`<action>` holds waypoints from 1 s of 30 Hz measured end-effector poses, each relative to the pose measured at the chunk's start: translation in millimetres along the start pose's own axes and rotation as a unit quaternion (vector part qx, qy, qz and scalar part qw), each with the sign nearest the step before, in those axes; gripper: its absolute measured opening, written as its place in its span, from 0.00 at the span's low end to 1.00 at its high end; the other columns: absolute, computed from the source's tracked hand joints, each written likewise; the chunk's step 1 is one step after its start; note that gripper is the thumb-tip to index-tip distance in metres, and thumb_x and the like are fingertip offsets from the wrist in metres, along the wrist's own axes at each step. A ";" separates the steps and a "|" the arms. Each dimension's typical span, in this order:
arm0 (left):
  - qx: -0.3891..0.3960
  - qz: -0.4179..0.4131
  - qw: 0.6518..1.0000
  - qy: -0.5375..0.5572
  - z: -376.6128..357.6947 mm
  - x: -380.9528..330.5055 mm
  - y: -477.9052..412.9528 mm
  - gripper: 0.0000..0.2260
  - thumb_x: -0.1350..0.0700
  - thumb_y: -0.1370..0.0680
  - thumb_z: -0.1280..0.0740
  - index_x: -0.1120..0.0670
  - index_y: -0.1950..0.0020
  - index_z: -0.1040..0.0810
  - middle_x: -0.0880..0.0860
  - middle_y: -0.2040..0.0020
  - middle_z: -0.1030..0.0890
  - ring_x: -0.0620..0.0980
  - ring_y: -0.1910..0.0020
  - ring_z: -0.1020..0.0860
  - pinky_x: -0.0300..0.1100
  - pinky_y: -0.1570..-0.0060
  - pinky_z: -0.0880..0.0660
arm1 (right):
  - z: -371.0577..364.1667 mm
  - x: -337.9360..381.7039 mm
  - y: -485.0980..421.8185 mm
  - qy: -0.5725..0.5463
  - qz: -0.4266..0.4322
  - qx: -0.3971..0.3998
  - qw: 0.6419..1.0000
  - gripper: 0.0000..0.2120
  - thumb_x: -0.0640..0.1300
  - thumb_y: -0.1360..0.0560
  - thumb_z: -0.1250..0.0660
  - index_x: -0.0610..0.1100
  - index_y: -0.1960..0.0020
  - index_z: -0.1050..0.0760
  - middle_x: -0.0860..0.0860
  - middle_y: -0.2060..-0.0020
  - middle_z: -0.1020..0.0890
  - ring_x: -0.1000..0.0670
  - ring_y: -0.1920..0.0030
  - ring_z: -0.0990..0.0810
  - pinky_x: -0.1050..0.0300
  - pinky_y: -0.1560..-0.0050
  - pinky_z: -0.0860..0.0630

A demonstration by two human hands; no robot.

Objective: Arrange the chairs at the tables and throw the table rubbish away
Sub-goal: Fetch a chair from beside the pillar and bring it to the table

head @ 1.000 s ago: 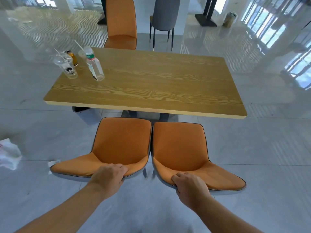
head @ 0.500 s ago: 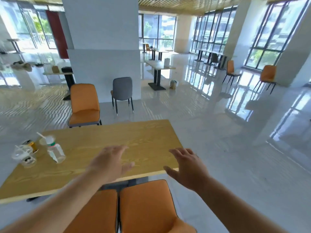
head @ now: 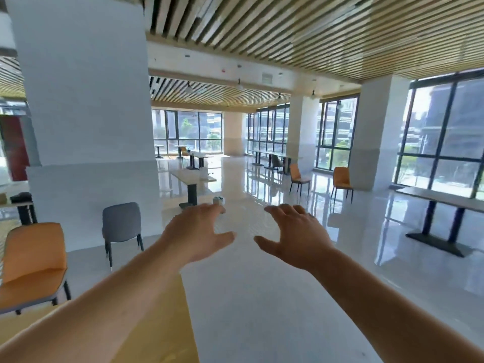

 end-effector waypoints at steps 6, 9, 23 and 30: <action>0.019 -0.010 1.000 -0.009 -72.3 -42.3 -81.8 0.31 0.31 0.28 0.34 0.42 0.28 0.30 0.46 0.26 0.29 0.51 0.32 0.29 0.50 0.38 0.28 | -32.0 -104.2 -49.7 0.021 -0.008 0.022 1.000 0.34 0.72 0.26 0.41 0.54 0.26 0.32 0.51 0.32 0.23 0.46 0.32 0.28 0.45 0.34 0.29; 0.032 -0.009 0.999 -0.020 -118.4 -30.3 -127.1 0.33 0.30 0.29 0.34 0.42 0.27 0.32 0.45 0.26 0.29 0.51 0.31 0.31 0.51 0.36 0.29 | -75.4 -140.0 -78.4 0.013 -0.010 0.033 0.999 0.36 0.75 0.27 0.42 0.55 0.26 0.32 0.53 0.32 0.24 0.48 0.31 0.30 0.45 0.33 0.30; 0.034 -0.020 0.999 0.009 -283.7 78.1 -459.1 0.32 0.30 0.29 0.34 0.42 0.29 0.31 0.46 0.30 0.26 0.50 0.32 0.30 0.51 0.39 0.28 | -243.7 -298.3 -348.7 0.057 -0.010 0.091 0.994 0.31 0.71 0.24 0.41 0.55 0.28 0.29 0.53 0.34 0.21 0.49 0.33 0.27 0.47 0.34 0.28; 0.047 0.017 0.998 -0.027 -365.6 165.2 -579.3 0.33 0.28 0.31 0.36 0.41 0.29 0.32 0.44 0.28 0.27 0.48 0.31 0.31 0.50 0.37 0.29 | -360.3 -343.0 -488.3 0.013 0.030 0.073 0.997 0.35 0.74 0.25 0.42 0.56 0.25 0.33 0.54 0.32 0.23 0.48 0.31 0.29 0.47 0.33 0.29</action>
Point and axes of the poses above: each hand's wrist, its own y-axis away from the middle knuckle, its own z-axis out of the back of the hand, x = y × z, the point moved 7 cm from there along -y, towards the middle knuckle
